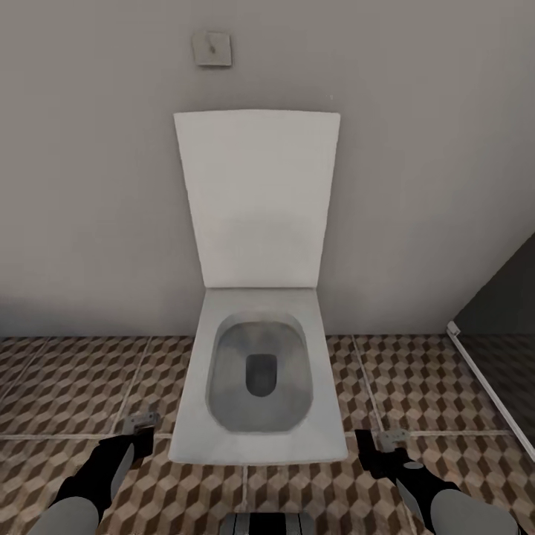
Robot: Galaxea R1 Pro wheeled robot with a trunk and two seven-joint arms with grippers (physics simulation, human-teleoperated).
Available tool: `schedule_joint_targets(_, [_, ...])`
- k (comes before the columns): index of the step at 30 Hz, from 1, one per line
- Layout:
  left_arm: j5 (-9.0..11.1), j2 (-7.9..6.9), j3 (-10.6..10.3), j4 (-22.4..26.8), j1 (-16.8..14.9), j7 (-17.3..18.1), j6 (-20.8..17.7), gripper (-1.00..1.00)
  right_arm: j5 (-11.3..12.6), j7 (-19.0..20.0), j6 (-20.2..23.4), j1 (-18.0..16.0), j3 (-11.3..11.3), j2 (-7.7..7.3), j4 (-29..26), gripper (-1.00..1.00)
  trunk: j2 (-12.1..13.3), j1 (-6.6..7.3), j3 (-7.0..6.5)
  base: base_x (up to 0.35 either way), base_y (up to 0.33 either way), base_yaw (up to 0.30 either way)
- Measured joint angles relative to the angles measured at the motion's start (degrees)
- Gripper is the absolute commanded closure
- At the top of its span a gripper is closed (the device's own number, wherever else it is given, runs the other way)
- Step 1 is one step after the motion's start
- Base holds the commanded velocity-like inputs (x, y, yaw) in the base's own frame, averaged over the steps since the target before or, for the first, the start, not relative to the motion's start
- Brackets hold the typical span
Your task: Take the four mousetraps from the cabinet in the bathroom and place them on the bathroom floor. Make sure all four end up on the same floor surface, and ensure that at least two of them are either under or directly next to the same bathroom sink.
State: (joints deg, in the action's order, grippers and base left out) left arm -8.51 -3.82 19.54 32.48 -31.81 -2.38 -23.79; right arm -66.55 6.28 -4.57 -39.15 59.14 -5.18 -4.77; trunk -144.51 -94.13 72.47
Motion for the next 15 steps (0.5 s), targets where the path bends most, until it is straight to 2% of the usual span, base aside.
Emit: schedule_joint_targets(15, [0.0, 0.28, -0.1, -0.1, 0.0, -0.1, 0.4, 1.00, 1.8, -0.1, -1.8, 0.0, 0.1, -0.11, -2.6, 1.00, -0.2, -0.39, 3.32, 0.000, 0.000, 0.000])
